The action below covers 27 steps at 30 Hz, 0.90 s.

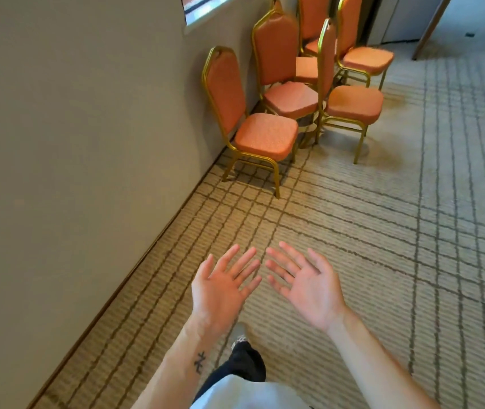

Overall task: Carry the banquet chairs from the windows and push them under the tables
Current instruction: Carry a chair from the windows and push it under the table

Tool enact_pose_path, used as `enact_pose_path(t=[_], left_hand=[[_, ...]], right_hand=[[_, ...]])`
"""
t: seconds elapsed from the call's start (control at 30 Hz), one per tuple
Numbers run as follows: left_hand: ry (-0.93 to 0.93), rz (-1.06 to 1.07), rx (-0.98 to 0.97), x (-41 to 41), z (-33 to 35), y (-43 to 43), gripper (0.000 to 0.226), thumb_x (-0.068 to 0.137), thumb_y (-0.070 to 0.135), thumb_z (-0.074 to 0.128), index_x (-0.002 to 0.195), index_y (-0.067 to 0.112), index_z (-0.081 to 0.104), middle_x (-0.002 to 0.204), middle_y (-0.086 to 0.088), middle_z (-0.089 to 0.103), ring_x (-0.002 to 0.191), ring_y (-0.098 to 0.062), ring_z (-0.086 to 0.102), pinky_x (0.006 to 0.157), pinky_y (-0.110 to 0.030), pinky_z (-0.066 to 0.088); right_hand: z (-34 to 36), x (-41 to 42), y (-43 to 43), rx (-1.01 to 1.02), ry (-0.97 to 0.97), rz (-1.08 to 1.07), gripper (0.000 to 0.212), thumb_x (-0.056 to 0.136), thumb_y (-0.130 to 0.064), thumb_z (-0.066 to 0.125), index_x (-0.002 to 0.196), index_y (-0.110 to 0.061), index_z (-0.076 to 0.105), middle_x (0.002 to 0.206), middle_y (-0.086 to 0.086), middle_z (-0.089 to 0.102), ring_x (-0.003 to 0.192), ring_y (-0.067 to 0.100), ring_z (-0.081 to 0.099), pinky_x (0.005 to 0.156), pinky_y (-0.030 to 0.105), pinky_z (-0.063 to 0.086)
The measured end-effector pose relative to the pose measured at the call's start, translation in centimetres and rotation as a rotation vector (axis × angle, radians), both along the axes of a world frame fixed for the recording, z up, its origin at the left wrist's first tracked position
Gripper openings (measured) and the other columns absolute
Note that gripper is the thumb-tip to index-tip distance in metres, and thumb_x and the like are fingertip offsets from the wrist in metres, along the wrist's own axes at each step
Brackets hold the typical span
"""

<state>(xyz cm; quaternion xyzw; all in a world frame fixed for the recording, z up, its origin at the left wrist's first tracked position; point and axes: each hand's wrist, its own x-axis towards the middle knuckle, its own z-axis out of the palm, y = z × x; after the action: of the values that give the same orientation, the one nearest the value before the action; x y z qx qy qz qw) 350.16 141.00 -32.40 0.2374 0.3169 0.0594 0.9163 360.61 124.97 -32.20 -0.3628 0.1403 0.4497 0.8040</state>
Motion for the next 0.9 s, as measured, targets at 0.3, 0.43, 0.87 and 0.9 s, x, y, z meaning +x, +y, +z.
enact_pose_path(t=[0.3,0.43,0.87,0.9], left_hand=[[-0.068,-0.128,0.002,17.0,2.9,12.2,0.058,0.107,0.049,0.031,0.149,0.011,0.046,0.143,-0.023,0.058,0.134,-0.04,0.056,0.12,-0.061,0.029],[-0.059,-0.118,-0.004,23.8,1.9,15.8,0.059,0.107,0.05,0.031,0.148,0.011,0.048,0.142,-0.022,0.059,0.132,-0.04,0.057,0.119,-0.061,0.031],[0.031,0.084,0.024,46.9,1.2,29.2,0.06,0.106,0.049,0.031,0.146,0.008,0.049,0.14,-0.023,0.061,0.132,-0.038,0.058,0.12,-0.056,0.031],[0.043,0.1,0.025,48.4,1.4,30.4,0.061,0.105,0.049,0.032,0.146,0.008,0.05,0.14,-0.023,0.061,0.132,-0.038,0.058,0.12,-0.056,0.031]], right_hand=[[3.8,15.6,11.7,-0.007,-0.042,-0.115,0.055,0.103,-0.043,0.037,0.144,-0.01,0.053,0.138,0.018,0.063,0.131,0.034,0.056,0.108,0.05,0.042],[3.3,22.5,15.6,-0.031,-0.053,-0.127,0.053,0.105,-0.043,0.036,0.143,-0.01,0.054,0.136,0.017,0.065,0.132,0.036,0.056,0.116,0.054,0.037],[1.0,48.0,31.2,-0.001,-0.026,0.056,0.056,0.103,-0.044,0.038,0.143,-0.008,0.054,0.136,0.016,0.065,0.131,0.032,0.058,0.112,0.051,0.041],[1.3,49.7,32.5,-0.012,-0.028,0.063,0.056,0.104,-0.044,0.038,0.143,-0.008,0.055,0.137,0.016,0.065,0.131,0.032,0.058,0.112,0.051,0.041]])
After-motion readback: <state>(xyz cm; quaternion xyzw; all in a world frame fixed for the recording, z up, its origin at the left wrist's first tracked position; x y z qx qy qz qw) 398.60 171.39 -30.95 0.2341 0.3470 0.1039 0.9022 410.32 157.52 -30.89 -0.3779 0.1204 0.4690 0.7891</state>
